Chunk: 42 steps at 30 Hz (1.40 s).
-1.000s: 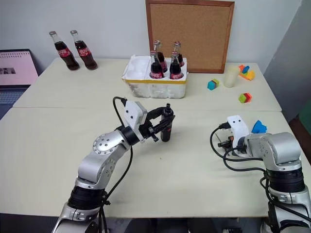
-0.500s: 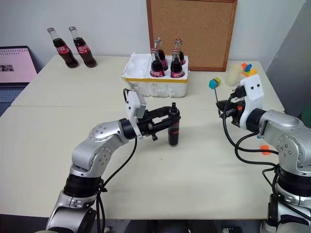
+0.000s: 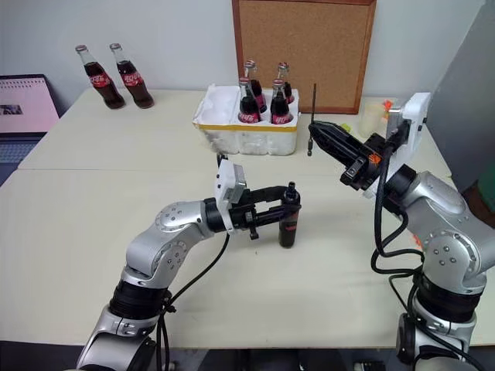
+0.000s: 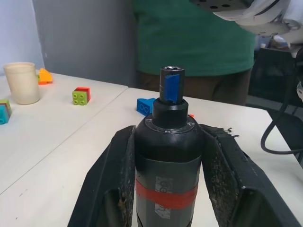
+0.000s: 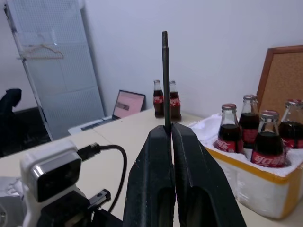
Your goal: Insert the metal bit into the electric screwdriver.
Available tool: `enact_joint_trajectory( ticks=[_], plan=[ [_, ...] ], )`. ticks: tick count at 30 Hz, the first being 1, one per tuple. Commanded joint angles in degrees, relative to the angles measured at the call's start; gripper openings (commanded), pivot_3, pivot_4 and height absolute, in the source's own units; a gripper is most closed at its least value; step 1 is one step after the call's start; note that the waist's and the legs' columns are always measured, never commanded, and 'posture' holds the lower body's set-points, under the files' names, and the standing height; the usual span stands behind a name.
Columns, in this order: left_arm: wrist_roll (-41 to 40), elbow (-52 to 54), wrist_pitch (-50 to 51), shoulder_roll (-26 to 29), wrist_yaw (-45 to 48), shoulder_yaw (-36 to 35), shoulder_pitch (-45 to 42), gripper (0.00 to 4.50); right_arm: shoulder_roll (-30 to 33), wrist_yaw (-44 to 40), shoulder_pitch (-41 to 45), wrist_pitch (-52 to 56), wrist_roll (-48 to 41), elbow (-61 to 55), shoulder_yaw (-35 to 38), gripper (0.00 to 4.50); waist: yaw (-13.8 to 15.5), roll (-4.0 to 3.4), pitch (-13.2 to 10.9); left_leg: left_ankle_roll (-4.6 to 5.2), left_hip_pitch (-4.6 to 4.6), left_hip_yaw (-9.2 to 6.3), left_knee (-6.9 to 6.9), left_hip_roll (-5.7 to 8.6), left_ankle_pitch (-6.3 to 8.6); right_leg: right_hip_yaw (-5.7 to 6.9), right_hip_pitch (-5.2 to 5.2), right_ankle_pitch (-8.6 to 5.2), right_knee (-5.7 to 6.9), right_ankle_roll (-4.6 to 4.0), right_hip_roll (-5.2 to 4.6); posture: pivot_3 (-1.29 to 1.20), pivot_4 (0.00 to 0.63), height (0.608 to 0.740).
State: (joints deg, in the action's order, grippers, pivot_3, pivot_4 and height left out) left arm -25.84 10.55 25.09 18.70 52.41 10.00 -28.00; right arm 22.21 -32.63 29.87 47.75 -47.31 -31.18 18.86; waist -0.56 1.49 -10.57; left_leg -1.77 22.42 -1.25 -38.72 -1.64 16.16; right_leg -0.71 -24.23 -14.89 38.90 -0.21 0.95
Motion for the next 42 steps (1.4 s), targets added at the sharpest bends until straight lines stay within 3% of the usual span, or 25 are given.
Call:
enact_joint_trajectory(
  ticks=[1, 17, 42],
  plan=[
    [0.97, 0.18, -3.06, 1.14, 1.95, 0.29, -0.18, 1.63, -0.33, -1.98, -1.06, -3.91, -3.66, -1.73, -0.42, 0.00, 0.01, 0.00, 0.00, 0.00, 0.00, 0.00, 0.00, -0.01, 0.00, 0.00, 0.00, 0.00, 0.00, 0.00, 0.00, 0.00, 0.150, 0.740],
    [2.28, -0.42, -6.18, 3.18, 1.15, -0.30, 2.10, 1.63, 1.24, -3.63, -6.17, -8.33, -8.84, -3.57, -5.87, 0.00, -0.33, 0.00, 0.00, 0.00, -0.38, 0.01, 0.01, 0.00, 0.00, 0.00, 0.20, 0.03, 0.09, -0.04, 0.00, 0.00, 0.150, 0.740],
    [1.70, 0.46, -5.61, 3.17, 0.31, 0.49, 2.98, 1.63, 2.27, -3.17, -11.10, -16.24, -0.99, -3.45, -11.60, 0.00, -0.94, 0.00, 0.00, 0.00, -0.41, 0.02, 0.02, 0.00, 0.00, -0.05, 0.21, 0.03, 0.09, -0.05, 0.01, 0.00, 0.150, 0.740]
  ],
)
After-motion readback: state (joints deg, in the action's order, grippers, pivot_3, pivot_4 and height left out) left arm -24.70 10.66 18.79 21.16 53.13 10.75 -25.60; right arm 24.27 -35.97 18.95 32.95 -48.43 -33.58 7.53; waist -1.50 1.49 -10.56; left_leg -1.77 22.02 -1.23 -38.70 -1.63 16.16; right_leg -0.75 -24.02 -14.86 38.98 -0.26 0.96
